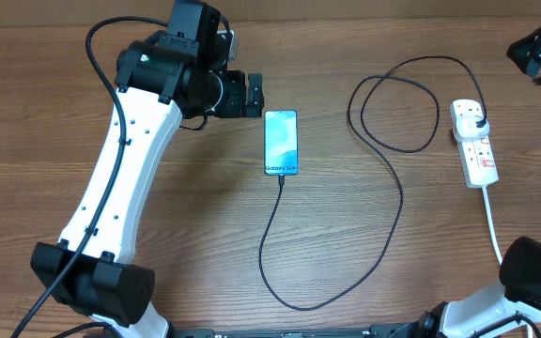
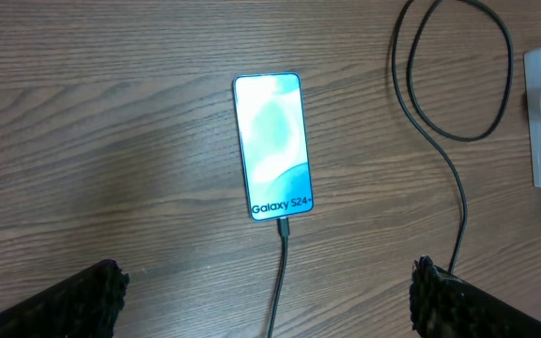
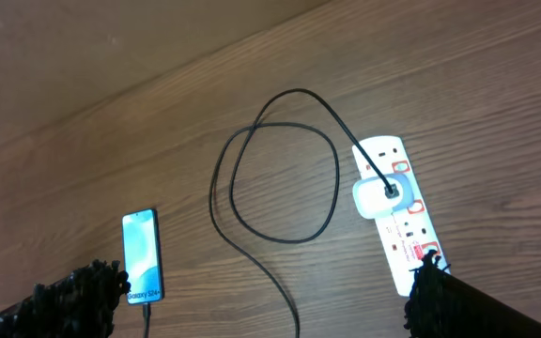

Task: Plug charger to phone and switch on socket
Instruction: 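Raise the right gripper up off the power strip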

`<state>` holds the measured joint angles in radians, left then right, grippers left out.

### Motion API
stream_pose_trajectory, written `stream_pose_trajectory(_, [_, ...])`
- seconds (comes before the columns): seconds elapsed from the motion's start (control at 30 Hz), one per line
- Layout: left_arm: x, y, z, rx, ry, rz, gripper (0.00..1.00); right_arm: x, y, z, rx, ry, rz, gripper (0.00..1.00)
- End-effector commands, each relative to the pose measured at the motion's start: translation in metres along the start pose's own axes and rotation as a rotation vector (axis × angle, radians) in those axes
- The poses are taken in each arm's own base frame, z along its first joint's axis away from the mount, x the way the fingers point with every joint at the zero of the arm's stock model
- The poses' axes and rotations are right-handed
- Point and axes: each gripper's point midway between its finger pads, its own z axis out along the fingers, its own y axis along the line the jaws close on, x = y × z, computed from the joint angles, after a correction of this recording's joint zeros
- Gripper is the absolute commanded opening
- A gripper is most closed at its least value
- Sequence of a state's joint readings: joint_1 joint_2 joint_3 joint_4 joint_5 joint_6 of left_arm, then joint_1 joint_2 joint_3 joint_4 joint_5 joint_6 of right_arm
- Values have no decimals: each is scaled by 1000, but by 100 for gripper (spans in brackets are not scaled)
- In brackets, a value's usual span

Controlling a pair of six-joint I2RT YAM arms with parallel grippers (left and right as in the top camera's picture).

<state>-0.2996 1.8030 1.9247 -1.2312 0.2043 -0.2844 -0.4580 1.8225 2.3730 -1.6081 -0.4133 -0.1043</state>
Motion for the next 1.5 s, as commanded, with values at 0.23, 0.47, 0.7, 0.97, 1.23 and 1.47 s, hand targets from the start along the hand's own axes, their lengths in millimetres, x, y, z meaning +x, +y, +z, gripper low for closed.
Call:
stream_pose_trajectory(0.23, [-1,3,2,-8,2,11,100,-1,0,-3,3,-10,1,100])
stream_pose_trajectory(0.47, [-1,3,2,-8,2,11,100,-1,0,-3,3,-10,1,100])
stream_pose_trajectory(0.7, [-1,3,2,-8,2,11,100,-1,0,-3,3,-10,1,100])
stream_pose_trajectory(0.97, [-1,3,2,-8,2,11,100,-1,0,-3,3,-10,1,100])
stream_pose_trajectory(1.23, [-1,3,2,-8,3,10,100,-1,0,-3,3,-10,1,100])
stream_pose_trajectory(1.47, [-2,17,7,-116,-12,25,100,-1,0,-3,3,-10,1,100])
